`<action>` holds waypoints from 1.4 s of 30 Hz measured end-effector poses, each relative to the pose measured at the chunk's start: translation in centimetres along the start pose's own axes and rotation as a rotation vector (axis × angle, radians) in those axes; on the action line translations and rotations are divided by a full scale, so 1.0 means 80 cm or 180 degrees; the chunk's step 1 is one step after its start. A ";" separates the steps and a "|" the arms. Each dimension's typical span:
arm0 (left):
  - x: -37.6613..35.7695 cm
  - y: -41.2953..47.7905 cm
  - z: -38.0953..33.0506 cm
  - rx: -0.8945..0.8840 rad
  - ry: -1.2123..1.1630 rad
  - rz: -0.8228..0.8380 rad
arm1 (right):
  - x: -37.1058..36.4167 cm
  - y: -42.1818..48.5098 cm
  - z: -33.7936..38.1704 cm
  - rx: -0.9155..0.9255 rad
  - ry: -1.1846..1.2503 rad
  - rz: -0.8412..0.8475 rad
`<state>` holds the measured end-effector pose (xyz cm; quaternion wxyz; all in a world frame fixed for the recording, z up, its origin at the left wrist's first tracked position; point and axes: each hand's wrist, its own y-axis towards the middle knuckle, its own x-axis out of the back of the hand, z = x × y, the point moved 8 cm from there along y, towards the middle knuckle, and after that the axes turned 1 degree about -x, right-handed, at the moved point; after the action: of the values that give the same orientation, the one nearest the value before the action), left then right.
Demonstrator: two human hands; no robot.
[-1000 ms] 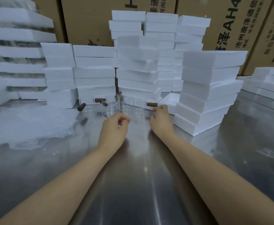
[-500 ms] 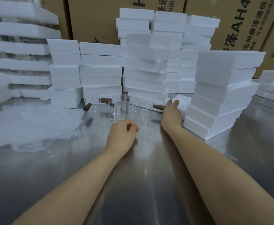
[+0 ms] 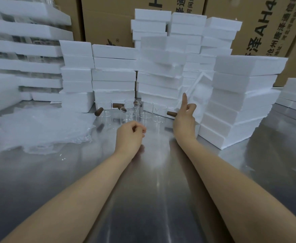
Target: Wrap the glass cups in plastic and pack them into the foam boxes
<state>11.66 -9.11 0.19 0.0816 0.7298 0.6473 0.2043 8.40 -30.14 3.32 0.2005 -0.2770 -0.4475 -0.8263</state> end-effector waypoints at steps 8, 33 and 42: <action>0.022 -0.013 -0.009 0.0057 -0.0091 -0.0419 | 0.023 -0.039 0.027 0.0439 0.0052 -0.0288; -0.033 -0.076 -0.053 -0.1738 0.3081 0.0849 | 0.082 -0.035 0.070 0.1348 0.0869 -0.0057; -0.027 -0.075 -0.070 -0.1965 0.2942 0.0786 | 0.091 0.175 0.150 0.1187 -0.0310 0.0080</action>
<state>3.80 -11.18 2.51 -0.0251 0.5772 0.4359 0.6901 14.25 -27.84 22.13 0.2367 -0.2802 -0.5985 -0.7122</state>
